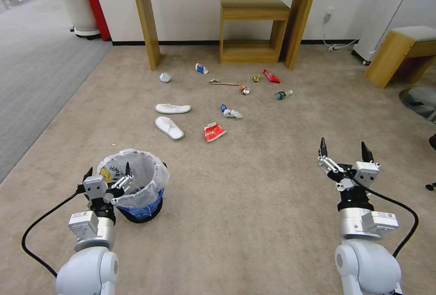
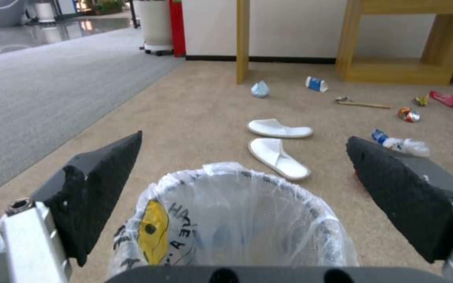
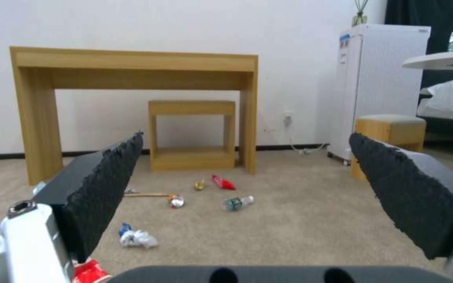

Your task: Pick up the trash bin and place the garbage on the floor into it.

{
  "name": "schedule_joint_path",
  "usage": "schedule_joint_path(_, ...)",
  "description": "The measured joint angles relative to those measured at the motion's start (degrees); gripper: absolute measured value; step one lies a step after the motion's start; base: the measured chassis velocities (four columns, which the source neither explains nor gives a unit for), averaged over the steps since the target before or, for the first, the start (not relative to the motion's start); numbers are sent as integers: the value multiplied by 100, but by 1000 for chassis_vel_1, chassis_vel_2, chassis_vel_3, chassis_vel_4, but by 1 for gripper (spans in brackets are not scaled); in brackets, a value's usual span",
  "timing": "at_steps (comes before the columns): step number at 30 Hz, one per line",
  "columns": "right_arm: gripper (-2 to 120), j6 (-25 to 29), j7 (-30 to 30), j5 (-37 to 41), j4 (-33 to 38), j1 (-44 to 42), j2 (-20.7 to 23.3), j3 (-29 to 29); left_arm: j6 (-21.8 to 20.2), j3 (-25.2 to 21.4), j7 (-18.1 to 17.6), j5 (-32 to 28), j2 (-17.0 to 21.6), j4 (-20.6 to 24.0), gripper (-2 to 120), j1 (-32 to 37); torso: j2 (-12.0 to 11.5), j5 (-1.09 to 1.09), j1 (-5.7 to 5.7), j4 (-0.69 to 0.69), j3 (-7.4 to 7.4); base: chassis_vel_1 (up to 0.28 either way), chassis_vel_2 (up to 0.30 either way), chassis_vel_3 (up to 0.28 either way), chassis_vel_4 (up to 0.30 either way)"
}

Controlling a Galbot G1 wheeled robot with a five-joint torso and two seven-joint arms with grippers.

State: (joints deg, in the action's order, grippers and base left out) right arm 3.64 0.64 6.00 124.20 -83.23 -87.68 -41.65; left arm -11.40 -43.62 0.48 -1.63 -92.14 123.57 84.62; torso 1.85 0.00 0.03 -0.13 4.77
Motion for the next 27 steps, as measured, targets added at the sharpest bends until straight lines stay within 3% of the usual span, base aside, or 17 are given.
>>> schedule_joint_path(27,100,-108,-25,-20,-83,65,-34,49,22,8,14,20,0,-106,100,-58,0,0,0,0,0,0,0,0,0)
